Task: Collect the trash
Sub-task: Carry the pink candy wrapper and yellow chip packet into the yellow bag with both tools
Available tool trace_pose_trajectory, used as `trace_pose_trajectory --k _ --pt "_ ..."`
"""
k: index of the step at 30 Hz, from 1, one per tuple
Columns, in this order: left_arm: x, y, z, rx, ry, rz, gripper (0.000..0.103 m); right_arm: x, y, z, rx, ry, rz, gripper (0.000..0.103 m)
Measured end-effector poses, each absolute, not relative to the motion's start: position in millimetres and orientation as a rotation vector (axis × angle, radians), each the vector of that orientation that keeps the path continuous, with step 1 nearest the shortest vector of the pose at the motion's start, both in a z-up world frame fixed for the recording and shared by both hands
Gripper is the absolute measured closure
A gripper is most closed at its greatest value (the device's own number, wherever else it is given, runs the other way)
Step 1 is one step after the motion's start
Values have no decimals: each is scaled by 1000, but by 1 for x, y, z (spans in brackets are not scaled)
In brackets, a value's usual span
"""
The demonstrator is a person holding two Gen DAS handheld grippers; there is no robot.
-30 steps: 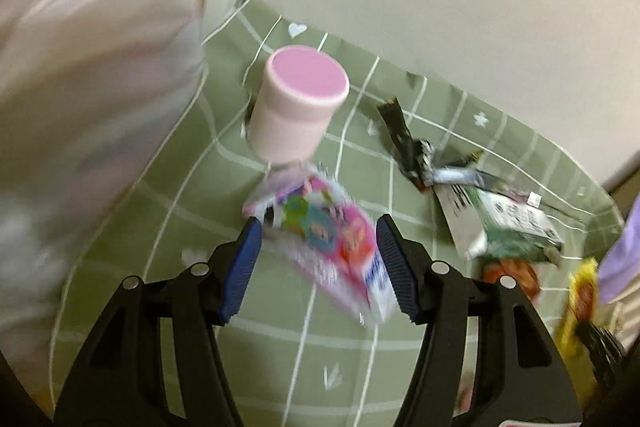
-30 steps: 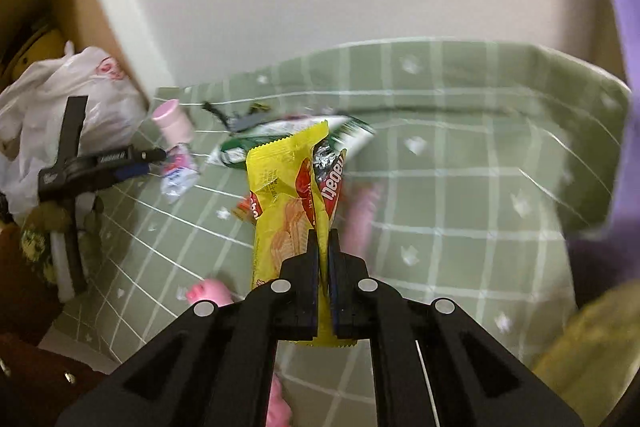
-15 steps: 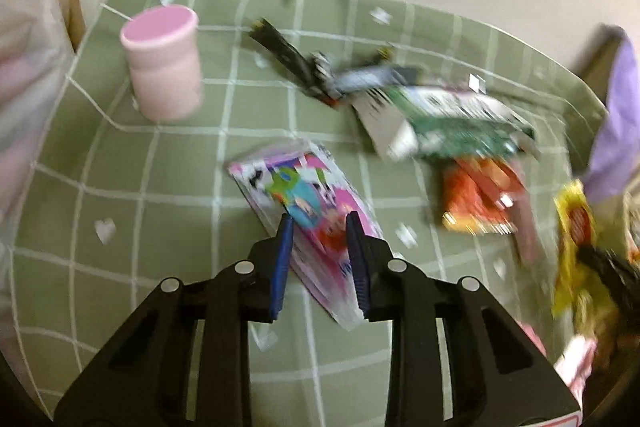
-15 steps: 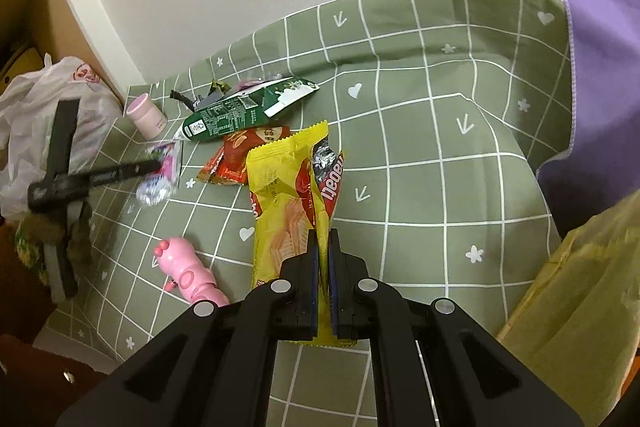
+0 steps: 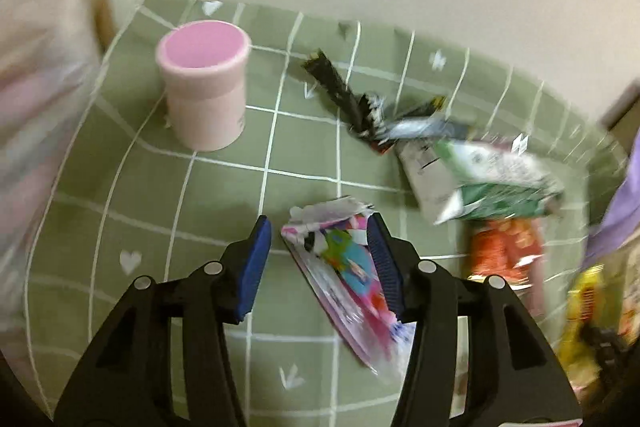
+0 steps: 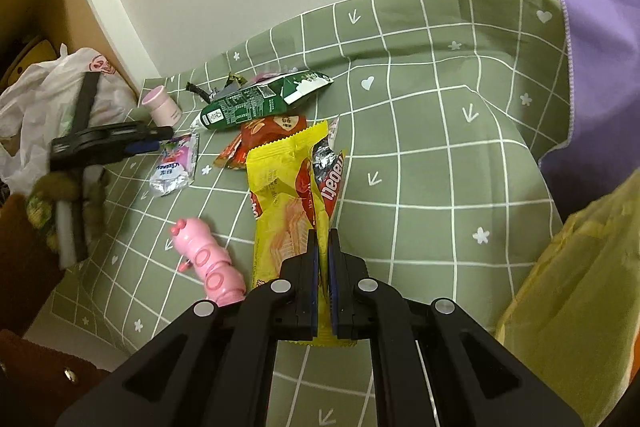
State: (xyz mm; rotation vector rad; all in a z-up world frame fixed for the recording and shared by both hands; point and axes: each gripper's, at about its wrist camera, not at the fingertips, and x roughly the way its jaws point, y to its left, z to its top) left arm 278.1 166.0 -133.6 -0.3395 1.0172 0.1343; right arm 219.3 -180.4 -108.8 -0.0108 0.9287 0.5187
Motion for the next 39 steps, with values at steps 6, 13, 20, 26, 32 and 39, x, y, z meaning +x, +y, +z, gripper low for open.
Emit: trace_pose_trajectory --k 6,13,20,26,32,39 --pt "278 147 -138 -231 1038 114 74 202 -196 -107 4 920 490 97" --pt "247 131 -100 -277 924 74 81 188 -206 -90 -10 881 471 97" --pt "223 105 -4 -261 690 -14 81 179 -223 -39 -35 749 446 97" --pt "209 51 71 -181 505 -110 81 165 -251 5 -30 633 384 97" --pt "205 -18 108 -112 413 -226 81 141 -294 39 -37 543 282 97" --pt "202 -93 107 -62 419 -377 81 120 -339 49 -24 527 164 97"
